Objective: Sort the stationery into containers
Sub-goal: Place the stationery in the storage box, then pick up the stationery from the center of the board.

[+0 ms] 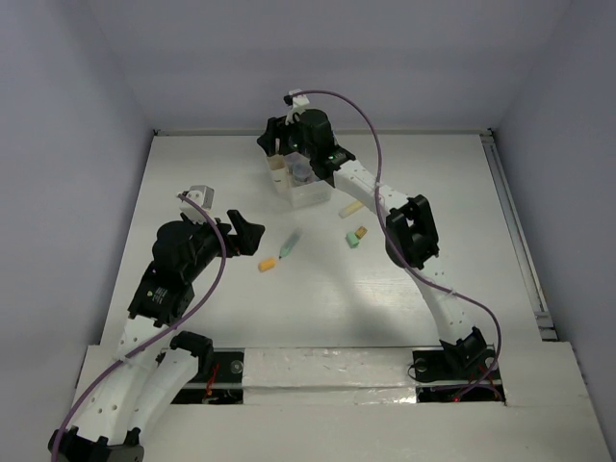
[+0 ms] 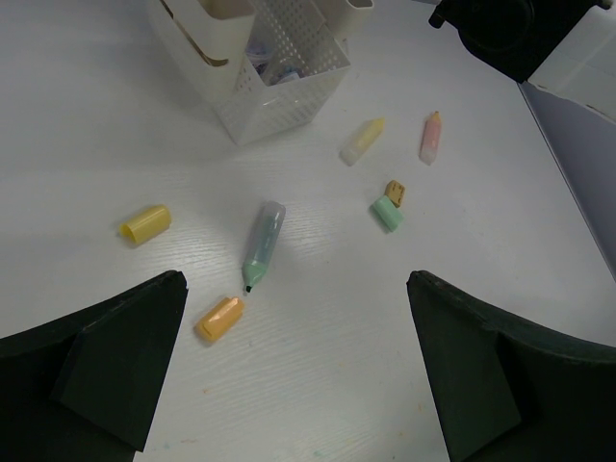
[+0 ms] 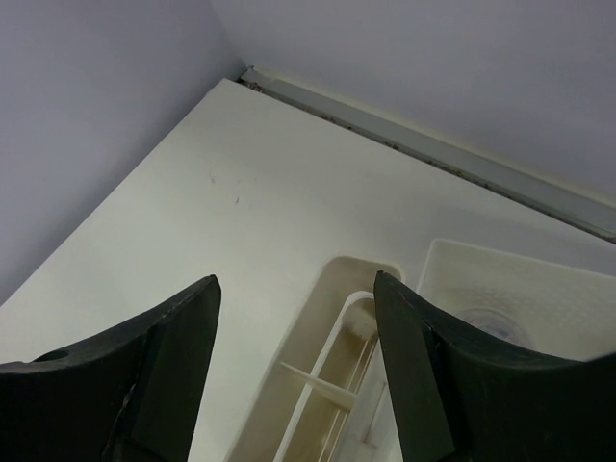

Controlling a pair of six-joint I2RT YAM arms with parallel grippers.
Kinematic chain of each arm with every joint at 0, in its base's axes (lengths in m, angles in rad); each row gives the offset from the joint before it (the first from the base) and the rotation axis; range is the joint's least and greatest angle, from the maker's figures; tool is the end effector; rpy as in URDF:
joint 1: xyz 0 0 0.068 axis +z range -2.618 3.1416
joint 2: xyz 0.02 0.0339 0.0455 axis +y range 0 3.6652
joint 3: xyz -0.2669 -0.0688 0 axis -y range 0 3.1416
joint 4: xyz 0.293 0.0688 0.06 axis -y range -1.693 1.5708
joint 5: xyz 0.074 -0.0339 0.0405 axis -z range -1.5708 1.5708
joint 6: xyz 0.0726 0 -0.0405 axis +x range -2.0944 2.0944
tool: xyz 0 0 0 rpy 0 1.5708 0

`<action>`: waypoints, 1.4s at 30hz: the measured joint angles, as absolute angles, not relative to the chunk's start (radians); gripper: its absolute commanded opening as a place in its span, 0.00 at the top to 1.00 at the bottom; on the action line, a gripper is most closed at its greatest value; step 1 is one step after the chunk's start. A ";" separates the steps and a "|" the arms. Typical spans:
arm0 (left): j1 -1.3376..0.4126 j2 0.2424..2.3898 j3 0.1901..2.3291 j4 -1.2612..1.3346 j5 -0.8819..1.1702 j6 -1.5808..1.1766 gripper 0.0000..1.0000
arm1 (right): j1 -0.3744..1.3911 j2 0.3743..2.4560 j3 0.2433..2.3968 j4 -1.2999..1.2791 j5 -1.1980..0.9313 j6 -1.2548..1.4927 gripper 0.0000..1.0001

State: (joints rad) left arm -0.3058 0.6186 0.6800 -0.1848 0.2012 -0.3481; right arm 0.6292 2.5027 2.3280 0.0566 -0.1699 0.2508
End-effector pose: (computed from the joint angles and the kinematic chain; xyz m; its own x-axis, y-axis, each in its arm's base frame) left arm 0.2201 -0.0847 0.3283 -0.2755 -0.2635 -0.9245 0.4150 0.8348 -0.3616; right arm 0.5407 0.4088 0.2637 -0.2699 0.1061 -0.9570 -0.6697 0.6934 0.2657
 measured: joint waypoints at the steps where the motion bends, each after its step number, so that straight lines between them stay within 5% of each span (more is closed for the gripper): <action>1: -0.306 0.619 0.680 -0.185 0.201 -0.348 0.01 | 0.629 2.503 2.328 0.060 -0.168 0.251 0.29; 14: -0.306 0.618 0.680 -0.185 0.201 -0.348 0.01 | 0.629 2.462 2.232 0.076 -0.158 0.241 0.28; 18: -0.306 0.611 0.680 -0.184 0.202 -0.348 0.01 | 0.629 2.261 1.998 0.086 -0.121 0.230 0.28; 28: -0.310 0.652 0.680 -0.143 0.291 -0.363 0.03 | 0.630 1.502 1.227 0.127 0.111 0.293 0.48; 35: -0.521 0.796 0.676 -0.006 0.277 -0.471 0.07 | 0.585 1.129 0.801 0.003 0.207 0.404 0.36; 42: -0.811 1.263 0.847 0.093 0.041 -0.437 0.12 | 0.572 0.780 0.606 -0.101 0.281 0.475 0.35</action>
State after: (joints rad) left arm -0.8108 1.2629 0.8471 0.0933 0.0410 -0.4374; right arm 0.5720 0.7795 0.6060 -0.1013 0.2810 0.4747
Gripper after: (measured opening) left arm 0.883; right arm 0.646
